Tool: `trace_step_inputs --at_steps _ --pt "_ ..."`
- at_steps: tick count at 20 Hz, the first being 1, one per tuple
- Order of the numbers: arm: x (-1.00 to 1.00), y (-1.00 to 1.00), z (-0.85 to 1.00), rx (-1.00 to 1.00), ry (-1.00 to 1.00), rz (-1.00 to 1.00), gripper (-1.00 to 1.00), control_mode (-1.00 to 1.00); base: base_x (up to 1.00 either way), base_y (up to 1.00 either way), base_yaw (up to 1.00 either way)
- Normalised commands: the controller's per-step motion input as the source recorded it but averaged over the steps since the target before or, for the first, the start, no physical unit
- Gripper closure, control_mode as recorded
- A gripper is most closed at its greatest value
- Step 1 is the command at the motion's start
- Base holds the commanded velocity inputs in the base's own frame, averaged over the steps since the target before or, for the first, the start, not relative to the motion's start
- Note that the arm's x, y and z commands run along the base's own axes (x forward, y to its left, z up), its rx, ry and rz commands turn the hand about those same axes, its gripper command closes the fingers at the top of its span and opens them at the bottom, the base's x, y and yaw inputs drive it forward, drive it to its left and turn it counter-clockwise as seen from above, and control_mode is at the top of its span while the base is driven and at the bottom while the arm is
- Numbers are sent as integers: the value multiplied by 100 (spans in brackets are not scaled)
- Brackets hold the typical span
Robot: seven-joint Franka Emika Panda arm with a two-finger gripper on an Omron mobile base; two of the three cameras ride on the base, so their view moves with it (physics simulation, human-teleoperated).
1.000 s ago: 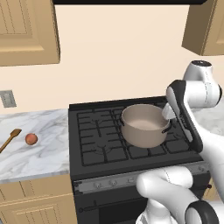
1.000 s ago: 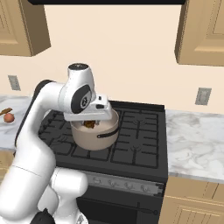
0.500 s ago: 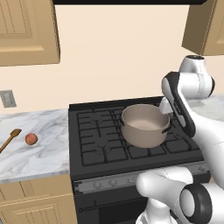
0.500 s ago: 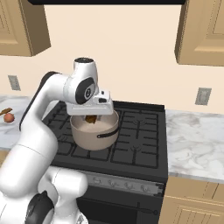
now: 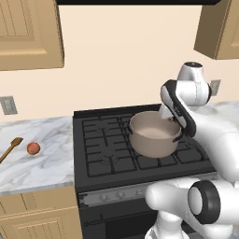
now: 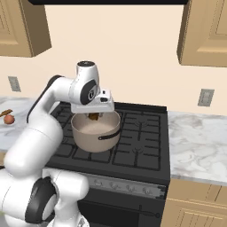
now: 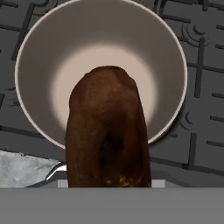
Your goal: Put the sweet potato and onion in the pot. Retrieve the spatula and lightly stir the vegetables in the pot.
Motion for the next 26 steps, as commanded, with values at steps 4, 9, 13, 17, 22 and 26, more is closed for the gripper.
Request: trace_step_inputs --at_steps 4,9,13,17,22,26 --pt "77 9 -21 0 4 4 100 -100 0 0 0" --pt "42 14 -31 0 10 2 100 -100 0 0 0" --pt "1 24 -29 0 8 1 100 -100 0 0 0" --pt "0 24 -36 0 3 0 100 -100 0 0 0" --pt "7 13 -49 0 0 0 100 -100 0 0 0" --pt "6 4 -35 0 0 0 100 -100 0 0 0"
